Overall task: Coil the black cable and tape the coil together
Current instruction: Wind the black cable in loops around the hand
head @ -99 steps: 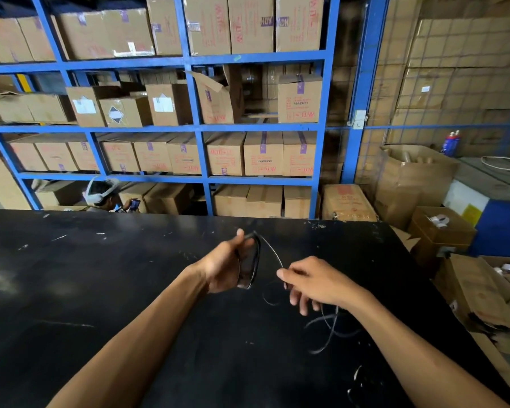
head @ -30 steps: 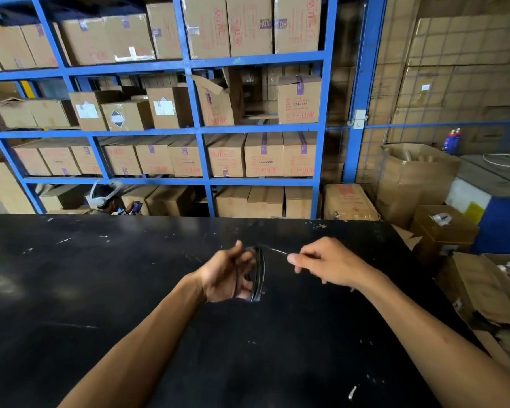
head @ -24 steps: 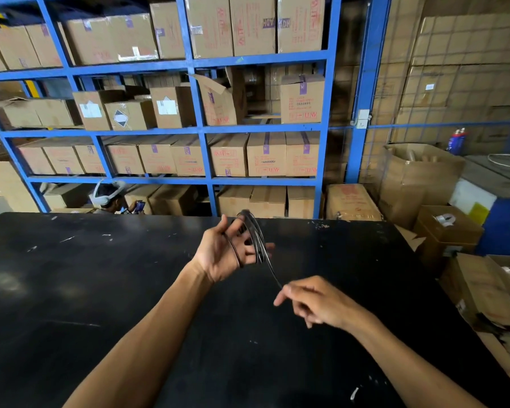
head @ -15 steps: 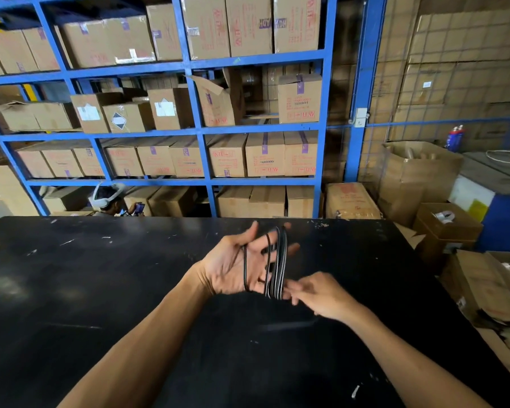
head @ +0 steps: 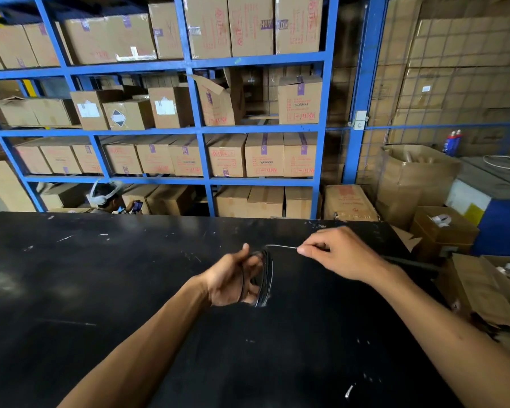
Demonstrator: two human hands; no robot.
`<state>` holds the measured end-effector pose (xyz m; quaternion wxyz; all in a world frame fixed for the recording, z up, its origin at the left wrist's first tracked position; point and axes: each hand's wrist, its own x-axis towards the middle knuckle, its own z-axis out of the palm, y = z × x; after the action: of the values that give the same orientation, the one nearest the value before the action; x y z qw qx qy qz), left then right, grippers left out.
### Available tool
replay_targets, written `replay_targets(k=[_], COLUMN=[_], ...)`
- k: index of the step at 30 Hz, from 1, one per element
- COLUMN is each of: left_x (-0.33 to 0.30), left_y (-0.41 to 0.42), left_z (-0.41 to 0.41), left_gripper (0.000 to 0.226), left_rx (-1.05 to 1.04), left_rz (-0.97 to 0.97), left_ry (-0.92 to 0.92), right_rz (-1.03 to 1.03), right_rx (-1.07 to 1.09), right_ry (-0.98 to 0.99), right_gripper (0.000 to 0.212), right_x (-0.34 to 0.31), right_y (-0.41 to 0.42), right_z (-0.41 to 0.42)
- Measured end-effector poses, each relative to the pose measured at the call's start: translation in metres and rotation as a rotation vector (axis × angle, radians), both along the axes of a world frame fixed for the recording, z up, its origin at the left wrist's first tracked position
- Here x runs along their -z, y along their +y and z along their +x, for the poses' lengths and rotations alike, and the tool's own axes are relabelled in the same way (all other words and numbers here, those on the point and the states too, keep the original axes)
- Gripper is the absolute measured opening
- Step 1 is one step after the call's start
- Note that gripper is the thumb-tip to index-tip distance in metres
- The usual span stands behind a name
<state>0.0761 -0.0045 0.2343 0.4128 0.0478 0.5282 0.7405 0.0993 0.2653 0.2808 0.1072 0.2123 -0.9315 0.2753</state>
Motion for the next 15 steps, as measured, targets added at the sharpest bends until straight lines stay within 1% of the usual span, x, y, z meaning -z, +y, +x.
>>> replay_targets(k=[2,4,7,10,12,14,15], left_x=[-0.005,-0.014,-0.029,-0.037,-0.041,-0.043,-0.043], left_y=[0.002,0.007,0.013,0.018,0.018,0.017,0.016], left_z=[-0.006,-0.010,-0.013,-0.009,-0.004,0.004,0.009], left_gripper=[0.049,0.048,0.056,0.061,0.063,0.064,0.065], left_rx=[-0.136,-0.208,-0.183,-0.038,0.094,0.249,0.329], left_rz=[0.118,0.216,0.345,0.443,0.475,0.449,0.419], left_ry=[0.002,0.028,0.034,0.040,0.026,0.022,0.025], right_rz=[-0.096,-0.167,-0.301,-0.347,-0.324,-0.277,-0.252], right_rx=[-0.040,-0.081,-0.148,-0.167,-0.153,-0.110,-0.084], right_ry=[-0.032,-0.110,-0.303,-0.433,-0.482,-0.477,-0.456], right_gripper=[0.021,0.023,0.027,0.030,0.033,0.038,0.045], right_x=[0.019,0.041,0.074,0.099,0.109,0.111,0.109], right_y=[-0.007,-0.016,-0.030,-0.034,-0.032,-0.027,-0.023], right_z=[0.013,0.024,0.036,0.039,0.038,0.034,0.030])
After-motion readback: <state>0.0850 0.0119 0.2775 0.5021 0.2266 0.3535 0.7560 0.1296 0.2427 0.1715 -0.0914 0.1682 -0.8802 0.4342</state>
